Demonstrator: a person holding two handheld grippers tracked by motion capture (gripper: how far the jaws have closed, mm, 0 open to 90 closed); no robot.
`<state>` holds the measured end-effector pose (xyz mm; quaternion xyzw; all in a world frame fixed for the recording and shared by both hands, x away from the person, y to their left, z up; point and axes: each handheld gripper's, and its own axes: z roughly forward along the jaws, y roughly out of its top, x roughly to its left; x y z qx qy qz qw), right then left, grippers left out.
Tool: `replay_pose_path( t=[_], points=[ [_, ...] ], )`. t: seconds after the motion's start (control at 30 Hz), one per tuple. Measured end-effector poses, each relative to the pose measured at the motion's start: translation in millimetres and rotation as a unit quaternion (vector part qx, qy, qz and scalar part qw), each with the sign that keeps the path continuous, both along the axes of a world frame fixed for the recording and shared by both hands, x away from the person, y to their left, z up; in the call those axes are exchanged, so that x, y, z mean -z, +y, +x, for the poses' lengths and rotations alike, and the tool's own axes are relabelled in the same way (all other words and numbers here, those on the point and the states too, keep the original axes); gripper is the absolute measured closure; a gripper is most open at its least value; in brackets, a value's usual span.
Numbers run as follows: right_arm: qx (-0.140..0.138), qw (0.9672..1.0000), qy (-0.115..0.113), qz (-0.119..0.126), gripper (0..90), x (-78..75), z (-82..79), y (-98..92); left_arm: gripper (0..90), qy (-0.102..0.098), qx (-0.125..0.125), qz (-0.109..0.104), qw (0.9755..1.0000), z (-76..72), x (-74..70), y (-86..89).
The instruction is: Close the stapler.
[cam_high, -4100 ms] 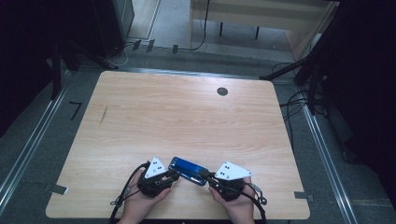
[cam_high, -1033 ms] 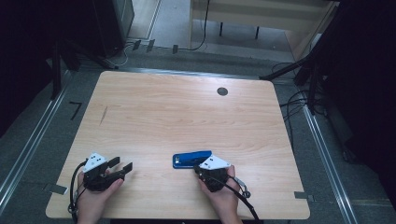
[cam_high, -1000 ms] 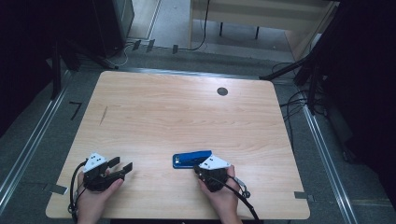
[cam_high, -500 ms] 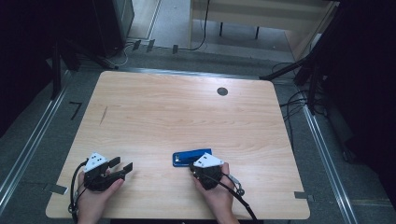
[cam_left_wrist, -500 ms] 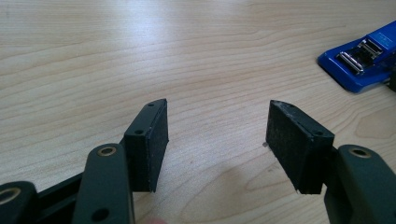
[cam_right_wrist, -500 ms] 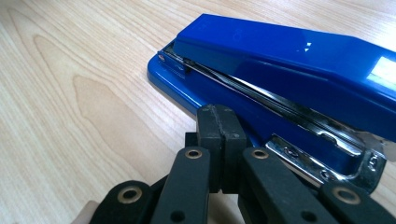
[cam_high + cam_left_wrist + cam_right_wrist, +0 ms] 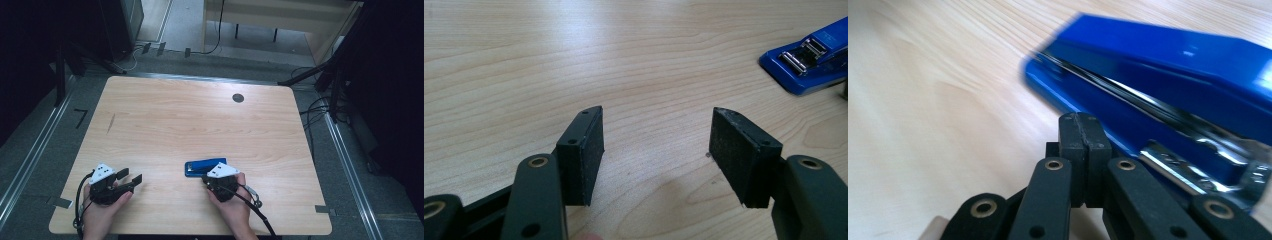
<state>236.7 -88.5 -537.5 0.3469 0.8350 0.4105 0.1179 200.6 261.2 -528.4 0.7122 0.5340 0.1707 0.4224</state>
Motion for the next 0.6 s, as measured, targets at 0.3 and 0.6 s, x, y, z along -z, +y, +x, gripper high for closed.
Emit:
replay_pose_path(
  t=[0.3,0.6],
  points=[
    [-0.014,0.9954,0.006,0.094,48.9,-23.6,-5.8,-26.7,37.0,0.004,0.000,0.004,1.0000,0.5,0.1,-1.1],
    [-0.011,0.9955,0.006,0.094,33.8,-28.5,-7.3,-49.5,27.8,0.005,-0.009,0.009,0.9999,0.7,0.1,-1.6]
  ],
)
